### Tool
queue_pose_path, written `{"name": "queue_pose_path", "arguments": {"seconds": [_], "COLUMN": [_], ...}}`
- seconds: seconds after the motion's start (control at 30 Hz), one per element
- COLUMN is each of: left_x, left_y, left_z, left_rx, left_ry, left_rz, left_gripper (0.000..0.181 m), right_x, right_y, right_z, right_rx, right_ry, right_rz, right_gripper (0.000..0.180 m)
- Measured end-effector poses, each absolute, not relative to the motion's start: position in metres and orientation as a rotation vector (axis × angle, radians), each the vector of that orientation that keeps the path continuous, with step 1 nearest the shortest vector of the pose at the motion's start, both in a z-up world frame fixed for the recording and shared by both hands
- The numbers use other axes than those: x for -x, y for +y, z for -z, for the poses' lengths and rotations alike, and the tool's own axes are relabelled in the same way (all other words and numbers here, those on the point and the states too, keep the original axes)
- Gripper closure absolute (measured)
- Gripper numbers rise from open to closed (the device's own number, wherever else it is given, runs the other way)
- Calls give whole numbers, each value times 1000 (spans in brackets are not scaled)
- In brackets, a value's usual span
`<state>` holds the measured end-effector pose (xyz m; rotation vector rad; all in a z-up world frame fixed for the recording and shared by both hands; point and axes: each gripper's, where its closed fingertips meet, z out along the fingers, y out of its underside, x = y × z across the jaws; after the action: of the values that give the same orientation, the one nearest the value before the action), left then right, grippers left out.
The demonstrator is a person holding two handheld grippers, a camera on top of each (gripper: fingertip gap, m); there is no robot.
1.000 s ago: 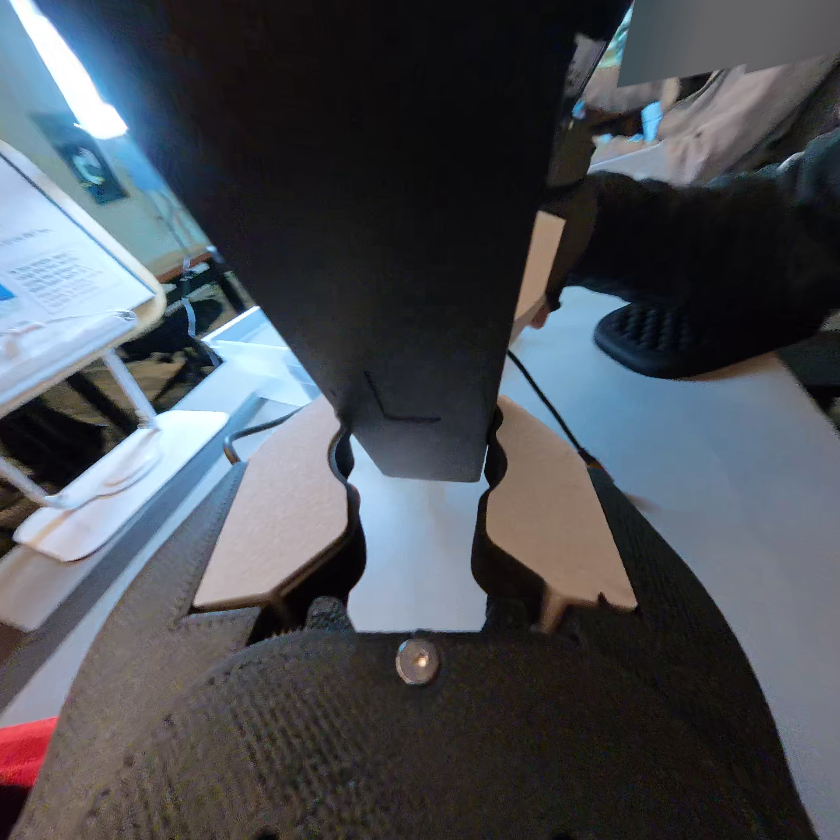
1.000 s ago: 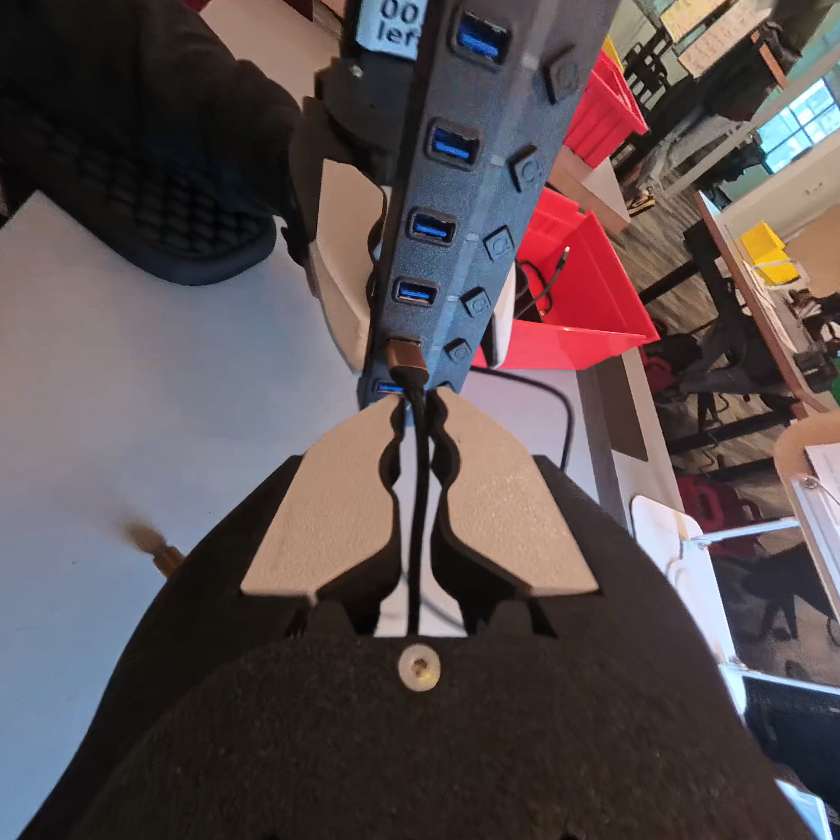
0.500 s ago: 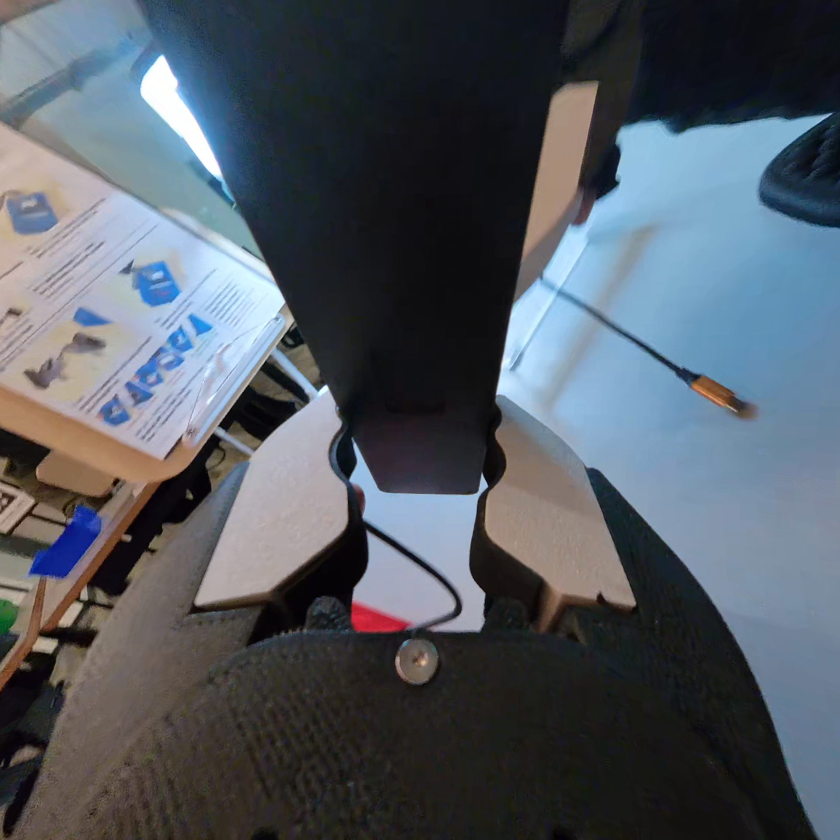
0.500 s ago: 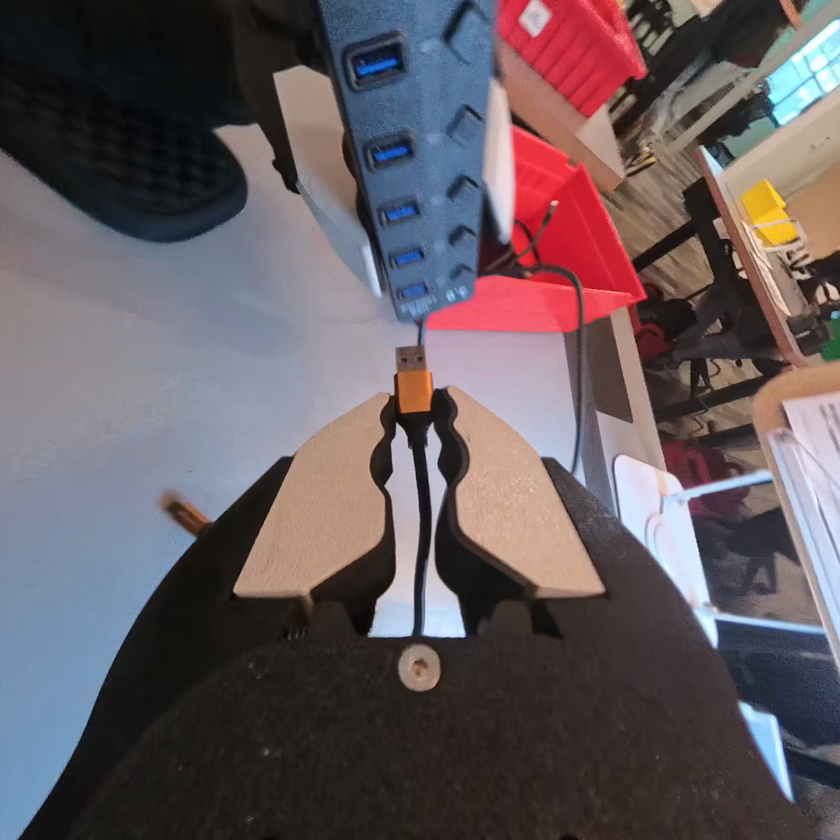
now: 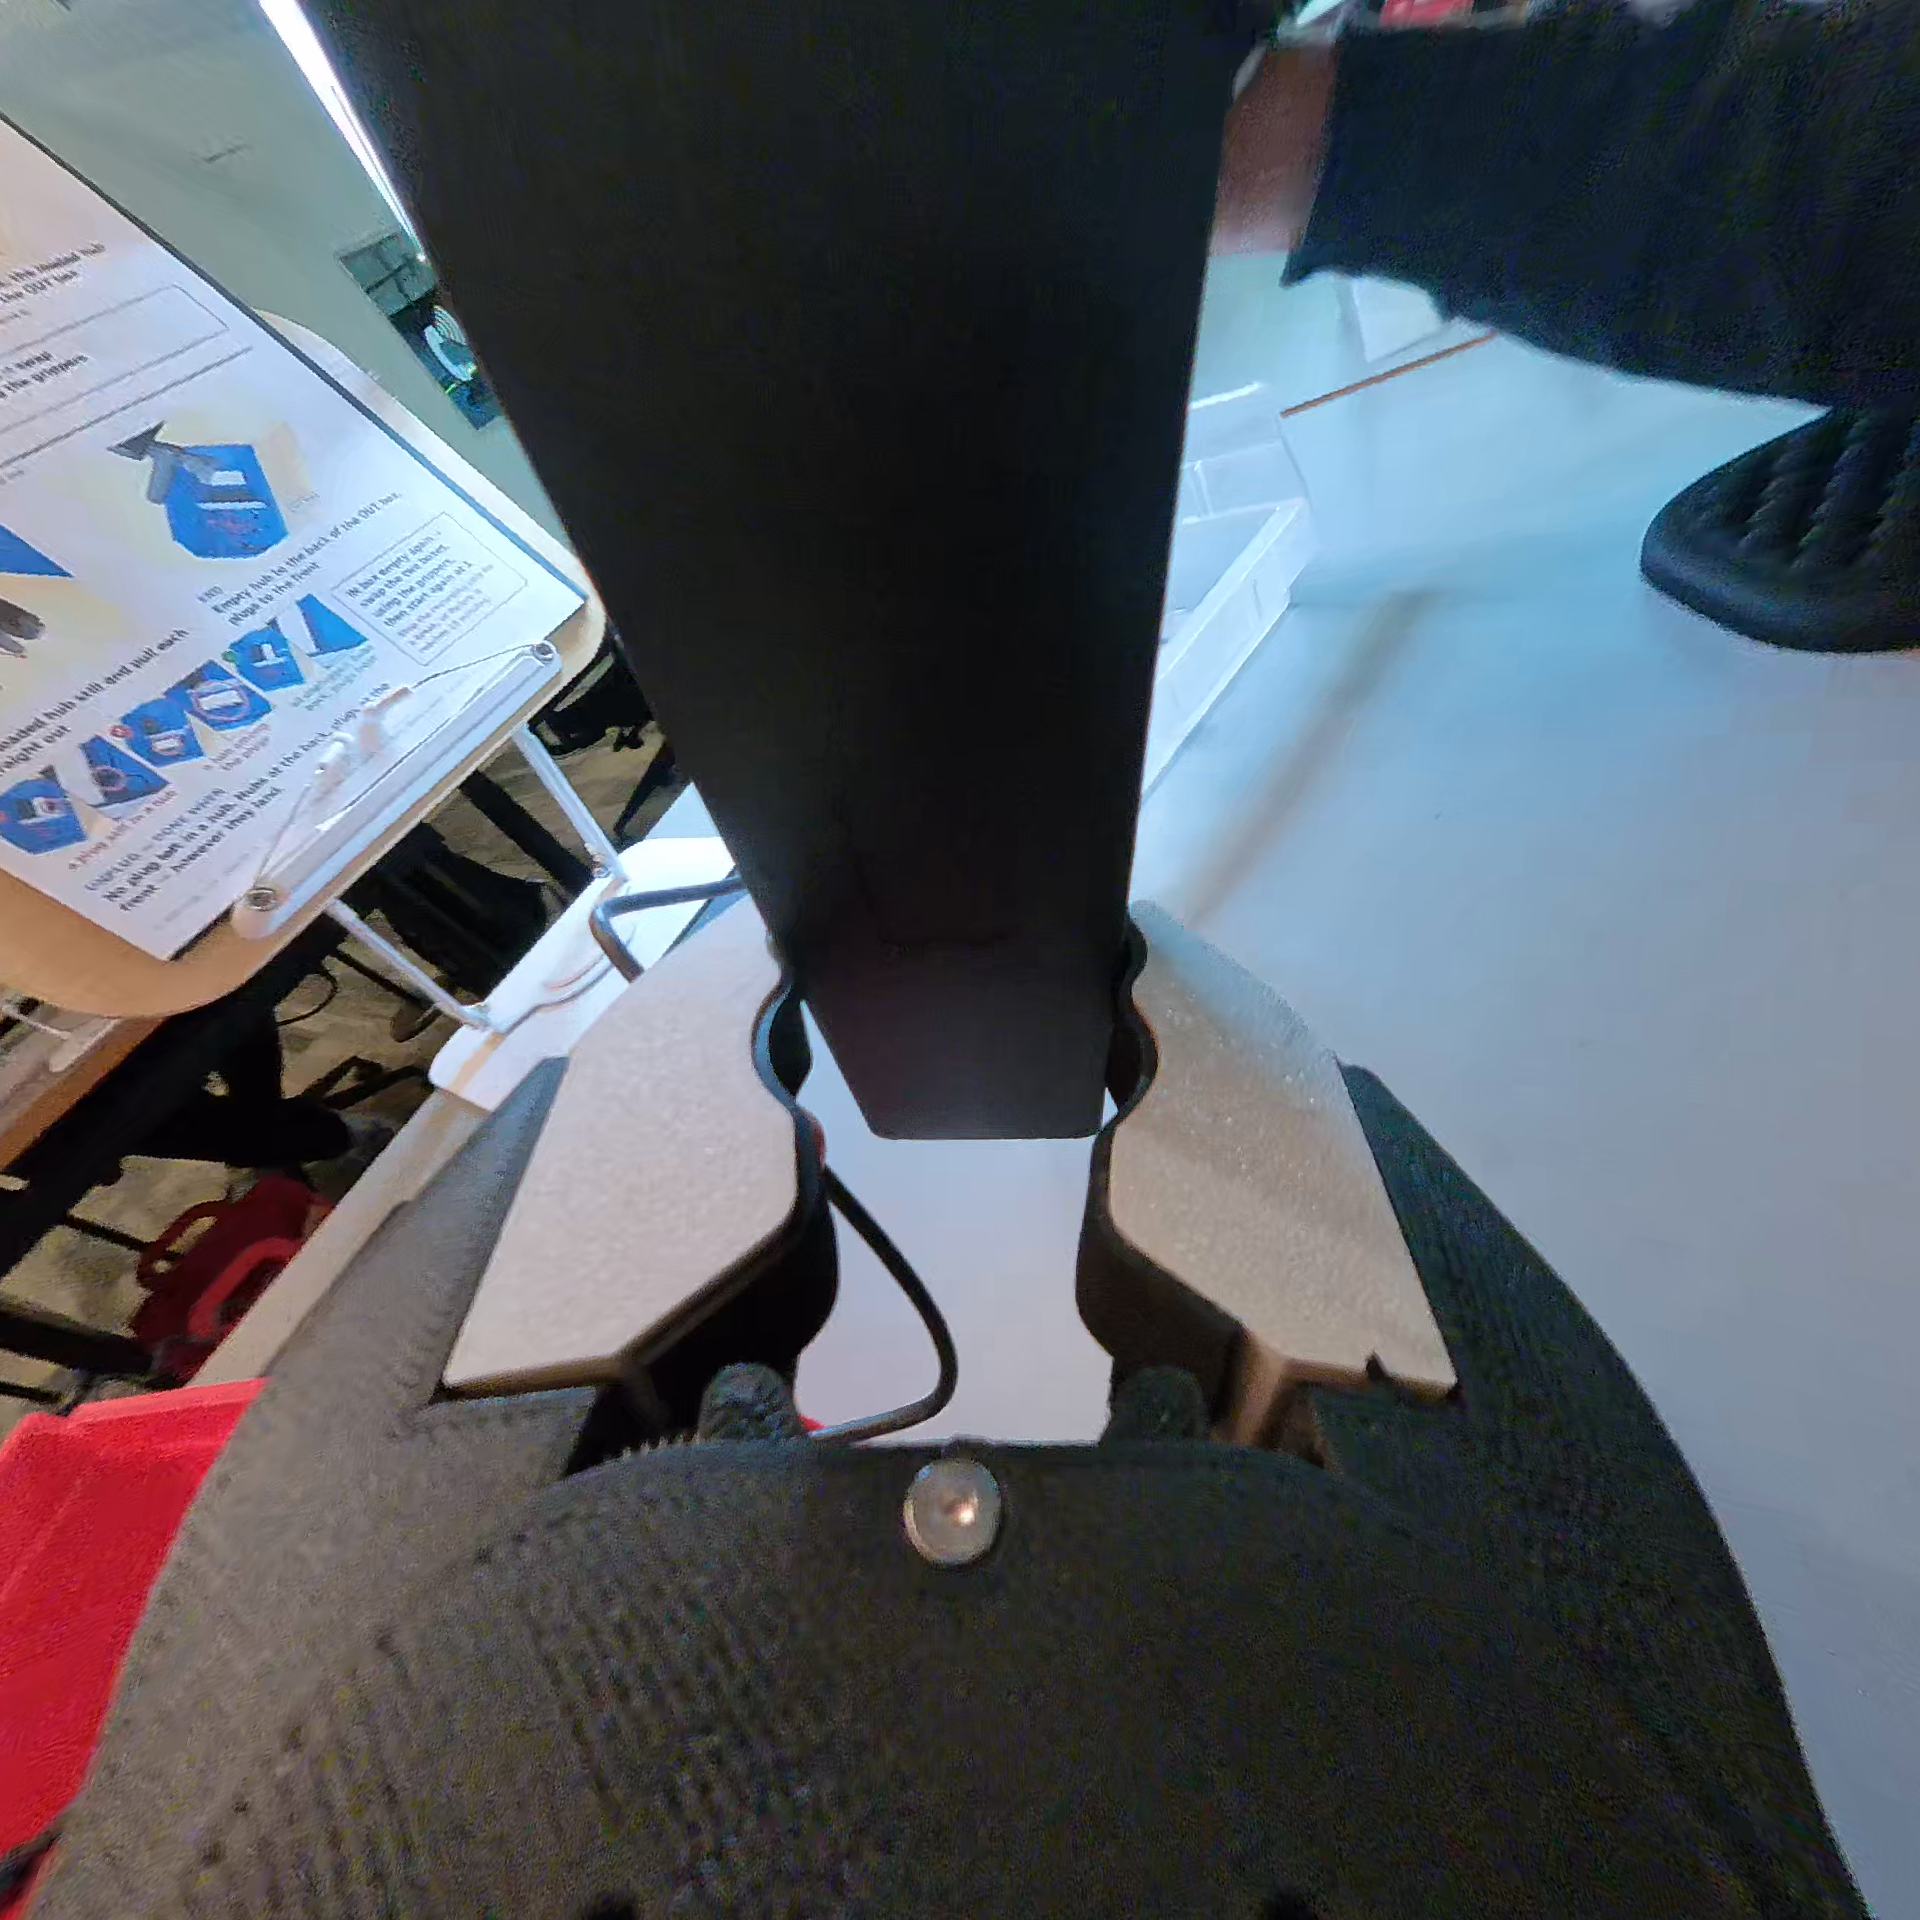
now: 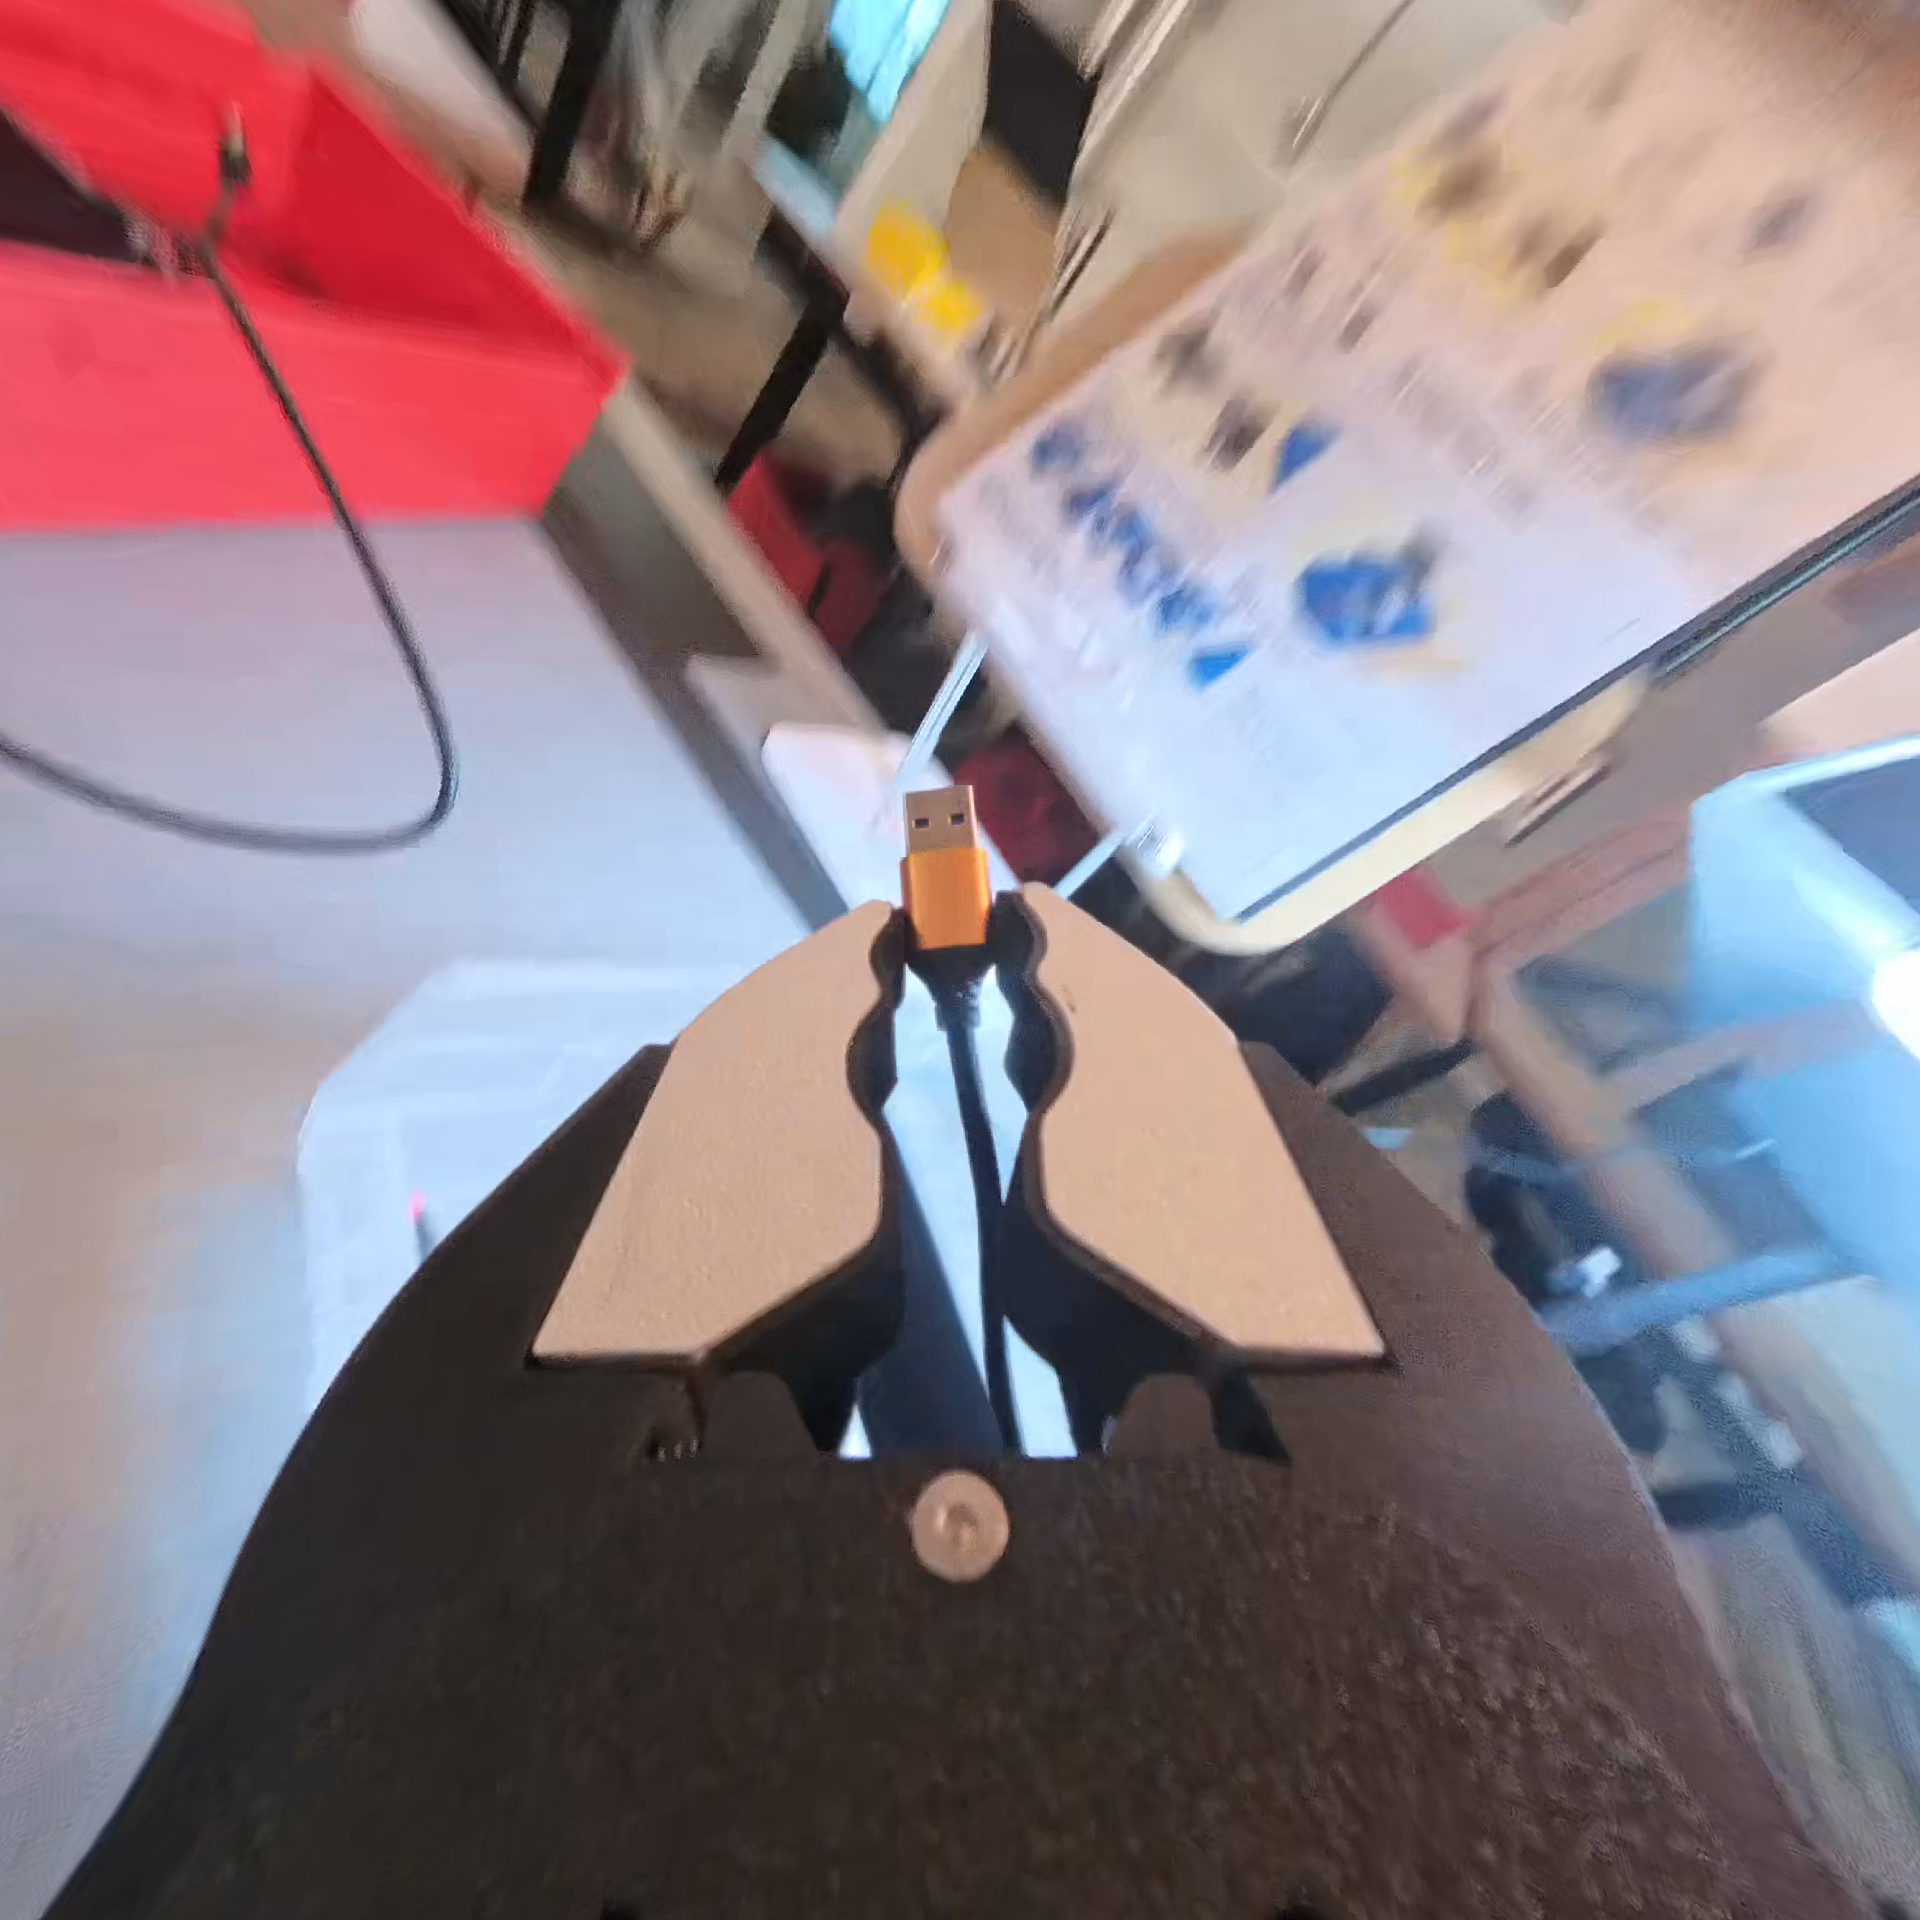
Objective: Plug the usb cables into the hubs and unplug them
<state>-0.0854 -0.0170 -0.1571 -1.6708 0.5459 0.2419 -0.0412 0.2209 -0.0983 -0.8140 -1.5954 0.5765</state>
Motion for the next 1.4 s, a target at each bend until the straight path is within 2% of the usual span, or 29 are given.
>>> {"name": "queue_pose_path", "arguments": {"seconds": [0.07,0.13,0.23,0.47,0.73,0.8,0.93,1.07,1.27,1.4], "left_x": [84,81,76,69,36,31,39,102,231,282], "left_y": [-17,-17,-19,-19,-13,-11,-16,-40,-83,-92], "left_z": [157,156,154,155,193,203,188,167,212,216], "left_rx": [1661,1653,1633,1628,1784,1822,1808,1876,2292,2424], "left_ry": [529,520,516,506,656,691,658,555,376,432], "left_rz": [-195,-147,-71,41,127,104,88,-156,-592,-821], "left_gripper": [125,125,125,126,125,125,124,119,124,124], "right_x": [45,47,50,46,49,50,43,33,23,23], "right_y": [242,247,222,74,-48,-51,-38,-8,17,18], "right_z": [132,145,127,106,137,148,136,111,87,87], "right_rx": [937,967,928,635,550,504,505,523,548,543], "right_ry": [-1682,-1714,-1710,-1940,-2111,-2135,-2139,-2085,-2007,-2008], "right_rz": [-435,-381,-466,-909,-1306,-1244,-1296,-1296,-1328,-1303], "right_gripper": [161,148,138,134,105,123,124,124,124,124]}}
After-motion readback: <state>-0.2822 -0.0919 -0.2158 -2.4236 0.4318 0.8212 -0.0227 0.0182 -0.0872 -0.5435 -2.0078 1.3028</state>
